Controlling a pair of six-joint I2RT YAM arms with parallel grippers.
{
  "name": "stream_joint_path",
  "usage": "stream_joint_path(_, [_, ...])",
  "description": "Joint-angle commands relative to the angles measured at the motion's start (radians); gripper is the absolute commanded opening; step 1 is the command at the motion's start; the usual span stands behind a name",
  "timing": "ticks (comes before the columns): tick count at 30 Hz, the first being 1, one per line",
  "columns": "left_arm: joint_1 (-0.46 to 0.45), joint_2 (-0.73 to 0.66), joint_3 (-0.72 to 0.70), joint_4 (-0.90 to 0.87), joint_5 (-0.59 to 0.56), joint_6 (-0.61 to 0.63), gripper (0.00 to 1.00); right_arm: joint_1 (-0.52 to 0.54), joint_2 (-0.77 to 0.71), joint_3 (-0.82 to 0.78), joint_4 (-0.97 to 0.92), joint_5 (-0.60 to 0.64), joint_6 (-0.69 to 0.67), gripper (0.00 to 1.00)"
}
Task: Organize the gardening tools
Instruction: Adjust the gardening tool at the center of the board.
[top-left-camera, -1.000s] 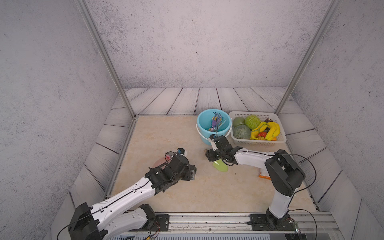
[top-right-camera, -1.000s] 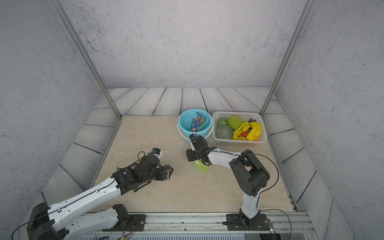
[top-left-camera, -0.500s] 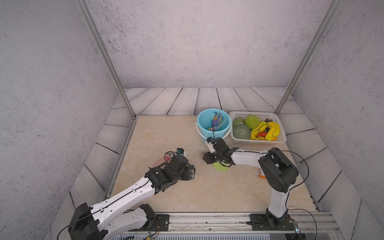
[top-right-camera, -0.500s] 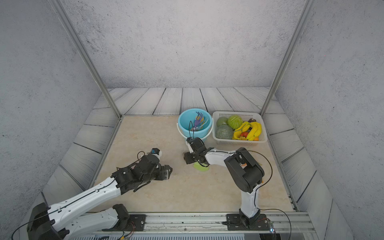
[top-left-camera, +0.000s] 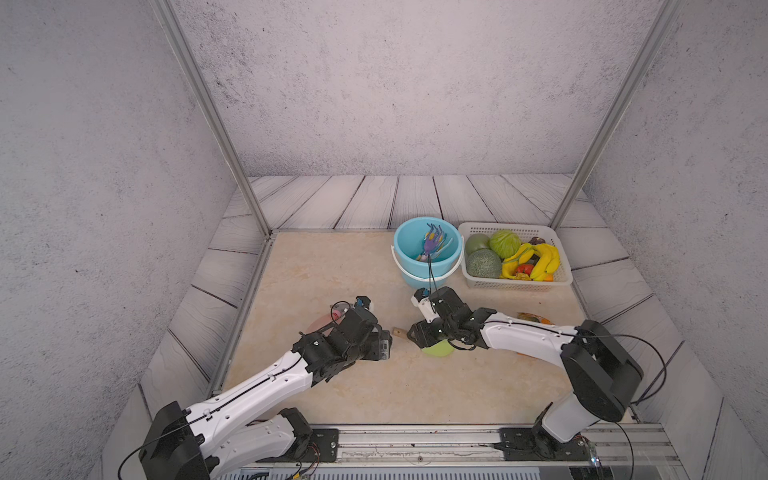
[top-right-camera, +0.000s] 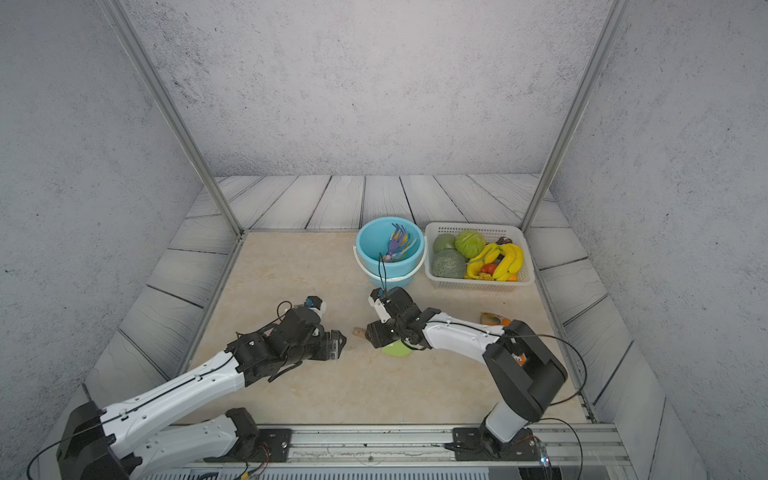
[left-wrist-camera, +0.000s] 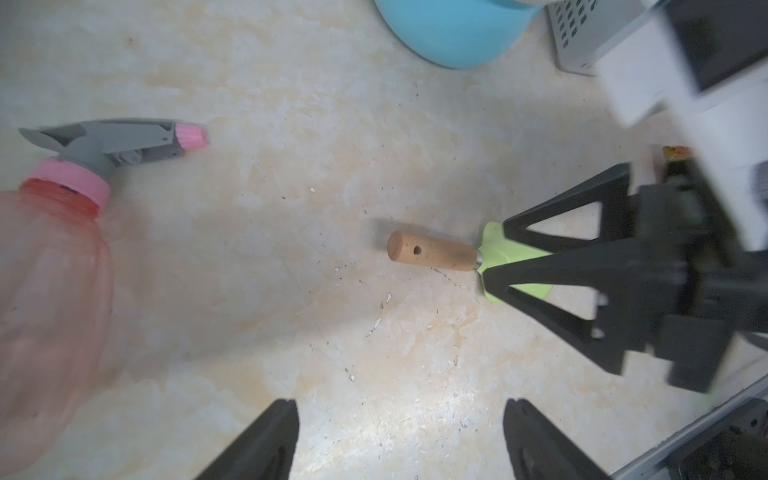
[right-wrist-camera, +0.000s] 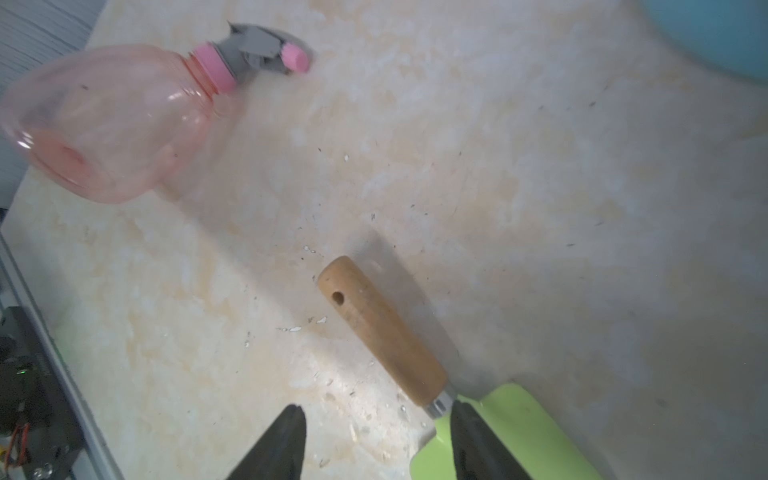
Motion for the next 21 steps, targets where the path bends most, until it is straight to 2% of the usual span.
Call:
stream_joint_path(1, [0.008, 0.055, 0.064, 0.013, 0.050, 0.043, 0.85, -0.008, -0.132, 0.002, -0.102, 0.108, 0.010, 0.63])
stream_joint_path(5, [0.008, 0.152, 0.129, 0.030, 0.095, 0.093, 0.86, -0.022, -0.247, -0.040, -0.177, 0.163, 0.042, 0.63])
stream_joint_path(11, [0.012, 0.394, 0.291, 0.022, 0.192, 0.169, 0.87, -0.025, -0.452, -0.173, -0.207, 0.211, 0.110, 0.63])
stream_joint_path(16, [0.015, 0.606, 0.441, -0.028, 0.197, 0.222, 0.85, -0.026, -0.616, -0.251, -0.235, 0.237, 0.135, 0.63])
stream_joint_path(21, [0.023, 0.713, 0.493, -0.005, 0.199, 0.248, 0.84, -0.025, -0.725, -0.273, -0.286, 0.244, 0.140, 0.63])
